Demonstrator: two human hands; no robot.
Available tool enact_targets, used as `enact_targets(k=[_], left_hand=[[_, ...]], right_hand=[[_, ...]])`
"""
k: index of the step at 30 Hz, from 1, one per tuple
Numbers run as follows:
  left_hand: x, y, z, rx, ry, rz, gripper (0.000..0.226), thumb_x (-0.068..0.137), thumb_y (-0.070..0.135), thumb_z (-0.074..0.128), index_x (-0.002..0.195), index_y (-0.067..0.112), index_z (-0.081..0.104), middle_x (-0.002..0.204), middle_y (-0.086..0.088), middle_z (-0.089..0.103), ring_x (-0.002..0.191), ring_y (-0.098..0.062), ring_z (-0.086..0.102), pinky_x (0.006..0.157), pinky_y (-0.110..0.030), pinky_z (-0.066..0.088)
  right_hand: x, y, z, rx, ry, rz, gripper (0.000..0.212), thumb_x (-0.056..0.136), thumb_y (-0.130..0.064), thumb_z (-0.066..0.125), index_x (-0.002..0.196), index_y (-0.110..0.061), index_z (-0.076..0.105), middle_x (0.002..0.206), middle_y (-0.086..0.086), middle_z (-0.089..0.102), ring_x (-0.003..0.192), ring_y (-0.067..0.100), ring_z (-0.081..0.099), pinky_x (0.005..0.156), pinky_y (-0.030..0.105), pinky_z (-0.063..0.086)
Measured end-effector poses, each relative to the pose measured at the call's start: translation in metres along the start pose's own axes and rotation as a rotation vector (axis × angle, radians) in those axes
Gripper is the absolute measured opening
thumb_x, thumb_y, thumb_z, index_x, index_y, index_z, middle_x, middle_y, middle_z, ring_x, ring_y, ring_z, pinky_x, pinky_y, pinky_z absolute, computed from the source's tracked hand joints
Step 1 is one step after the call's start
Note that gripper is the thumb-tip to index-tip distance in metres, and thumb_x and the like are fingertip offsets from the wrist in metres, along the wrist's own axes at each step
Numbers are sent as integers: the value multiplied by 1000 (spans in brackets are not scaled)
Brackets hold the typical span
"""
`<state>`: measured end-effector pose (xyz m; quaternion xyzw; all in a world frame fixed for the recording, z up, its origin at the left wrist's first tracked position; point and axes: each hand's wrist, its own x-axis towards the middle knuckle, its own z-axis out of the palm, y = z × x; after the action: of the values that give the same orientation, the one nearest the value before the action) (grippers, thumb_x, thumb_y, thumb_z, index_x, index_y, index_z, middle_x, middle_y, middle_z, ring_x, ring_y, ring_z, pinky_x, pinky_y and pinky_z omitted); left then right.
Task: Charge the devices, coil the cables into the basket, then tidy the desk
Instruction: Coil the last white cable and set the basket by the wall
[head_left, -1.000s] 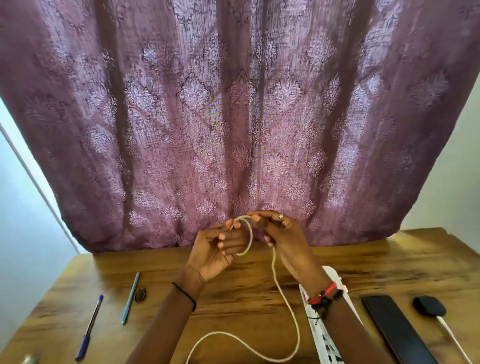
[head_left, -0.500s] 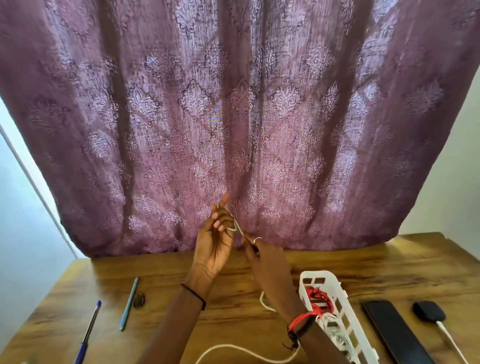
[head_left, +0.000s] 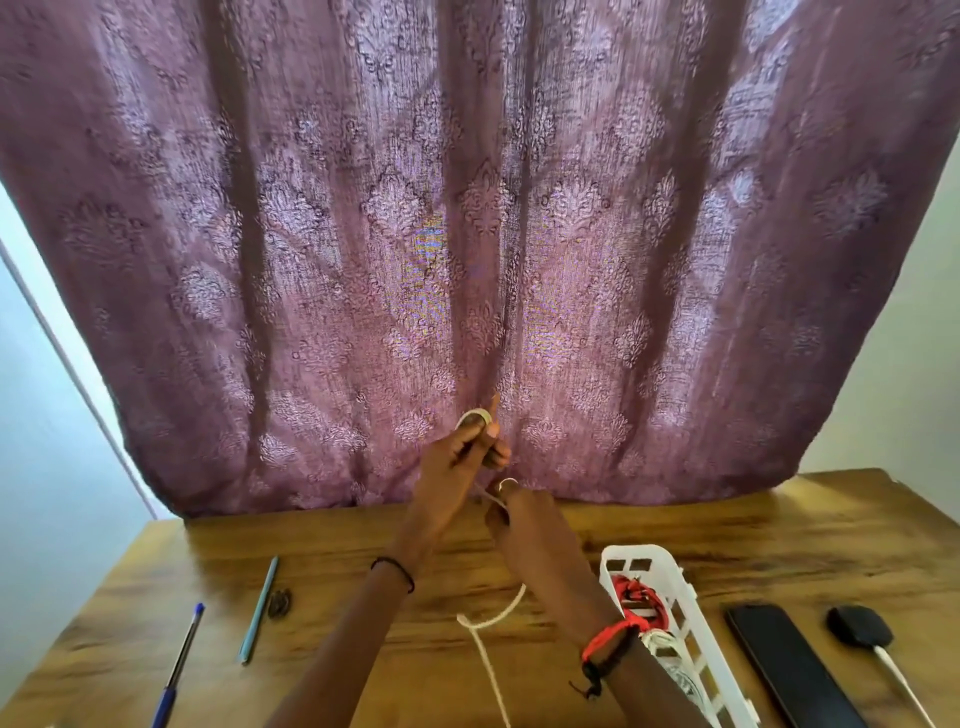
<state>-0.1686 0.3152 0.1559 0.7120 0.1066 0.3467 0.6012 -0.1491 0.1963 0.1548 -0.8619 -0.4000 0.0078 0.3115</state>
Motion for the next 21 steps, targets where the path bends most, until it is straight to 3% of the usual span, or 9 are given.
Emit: enact_targets(k=[3, 7, 10, 14, 18, 20, 21], left_hand=[[3, -3, -11, 202, -30, 89, 12, 93, 3, 49, 95, -1, 61, 67, 5, 64, 60, 3, 60, 67, -14, 51], [7, -6, -30, 411, -122, 145, 12, 92, 9, 53, 83, 11, 60, 70, -1, 63, 62, -3, 59, 67, -20, 50], [3, -8, -38, 483, -155, 125, 25, 87, 24, 54, 86, 2, 67, 75, -6, 66, 66, -5, 58, 68, -23, 47], [-6, 1, -43, 213, -257, -56, 17, 94, 10, 50, 96, 5, 66, 65, -2, 65, 62, -8, 59, 70, -19, 48], [-13, 4, -51, -131, -352, -232, 21, 94, 6, 42, 96, -1, 61, 61, 2, 65, 53, -7, 56, 58, -15, 47], [-14, 3, -58, -324, -403, -319, 22, 86, 13, 55, 101, -1, 61, 62, -2, 62, 52, -9, 56, 54, -17, 49], [-13, 1, -61, -405, -421, -364, 34, 78, 19, 65, 104, -2, 61, 62, -3, 60, 51, -9, 55, 51, -18, 49]], right_hand=[[2, 4, -4, 66, 5, 17, 18, 89, -17, 50, 104, -10, 56, 102, 15, 65, 101, 33, 58, 80, 38, 47], [7, 4, -14, 156, 44, 8, 15, 84, -13, 57, 97, -13, 62, 95, 9, 67, 94, 24, 61, 81, 29, 44], [10, -2, -23, 183, 89, -44, 15, 88, -12, 55, 100, -9, 65, 101, 9, 68, 97, 22, 61, 83, 26, 40], [19, -7, -32, 228, 165, -102, 17, 89, -10, 56, 100, -7, 68, 103, 11, 68, 98, 23, 62, 83, 23, 38], [25, -9, -40, 280, 128, -171, 15, 88, -13, 59, 97, -12, 71, 94, 7, 70, 70, 15, 58, 71, 21, 40], [27, -11, -42, 335, 105, -172, 15, 87, -16, 62, 98, -13, 73, 79, -2, 69, 61, 5, 55, 66, 20, 42], [28, -12, -42, 377, 90, -163, 15, 86, -16, 63, 97, -14, 73, 68, -13, 65, 55, -4, 51, 62, 16, 40]])
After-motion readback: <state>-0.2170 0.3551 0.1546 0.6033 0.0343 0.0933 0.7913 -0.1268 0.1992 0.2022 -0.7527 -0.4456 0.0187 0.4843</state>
